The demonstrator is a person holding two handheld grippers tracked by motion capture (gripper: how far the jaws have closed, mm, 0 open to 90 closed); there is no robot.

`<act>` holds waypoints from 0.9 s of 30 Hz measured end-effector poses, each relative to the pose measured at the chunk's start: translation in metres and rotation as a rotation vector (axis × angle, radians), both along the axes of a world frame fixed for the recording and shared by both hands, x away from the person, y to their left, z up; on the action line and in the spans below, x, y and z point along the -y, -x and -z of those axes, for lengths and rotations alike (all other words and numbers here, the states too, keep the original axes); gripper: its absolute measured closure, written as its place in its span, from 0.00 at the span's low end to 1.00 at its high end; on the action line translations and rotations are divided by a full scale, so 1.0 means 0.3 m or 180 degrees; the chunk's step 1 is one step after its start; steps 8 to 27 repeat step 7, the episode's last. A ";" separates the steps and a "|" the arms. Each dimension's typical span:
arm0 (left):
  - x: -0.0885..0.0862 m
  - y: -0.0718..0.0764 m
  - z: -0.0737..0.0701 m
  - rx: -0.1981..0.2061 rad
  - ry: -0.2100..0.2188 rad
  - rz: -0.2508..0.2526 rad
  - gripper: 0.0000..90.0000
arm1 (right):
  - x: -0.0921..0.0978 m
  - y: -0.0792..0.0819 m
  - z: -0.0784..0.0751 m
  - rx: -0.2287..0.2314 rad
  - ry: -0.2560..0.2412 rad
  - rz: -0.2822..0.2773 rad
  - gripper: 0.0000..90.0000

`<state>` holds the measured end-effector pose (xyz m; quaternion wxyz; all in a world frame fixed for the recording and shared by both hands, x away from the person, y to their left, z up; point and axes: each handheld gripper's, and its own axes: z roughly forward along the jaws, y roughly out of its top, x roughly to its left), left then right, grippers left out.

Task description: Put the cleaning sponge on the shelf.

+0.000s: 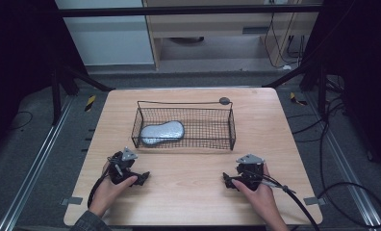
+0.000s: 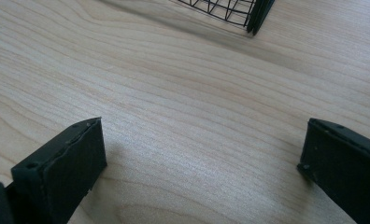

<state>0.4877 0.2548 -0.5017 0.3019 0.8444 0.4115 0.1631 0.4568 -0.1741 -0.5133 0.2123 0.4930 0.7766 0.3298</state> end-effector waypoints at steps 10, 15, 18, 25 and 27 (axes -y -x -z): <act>-0.034 -0.011 0.023 0.0208 0.0184 0.0030 0.00 | 0.000 0.000 0.000 -0.0001 -0.0001 -0.0001 0.00; -0.034 -0.011 0.023 0.0208 0.0184 0.0030 0.00 | 0.000 0.000 0.000 -0.0001 -0.0001 -0.0001 0.00; -0.034 -0.011 0.023 0.0208 0.0184 0.0030 0.00 | 0.000 0.000 0.000 -0.0001 -0.0001 -0.0001 0.00; -0.034 -0.011 0.023 0.0208 0.0184 0.0030 0.00 | 0.000 0.000 0.000 -0.0001 -0.0001 -0.0001 0.00; -0.034 -0.011 0.023 0.0208 0.0184 0.0030 0.00 | 0.000 0.000 0.000 -0.0001 -0.0001 -0.0001 0.00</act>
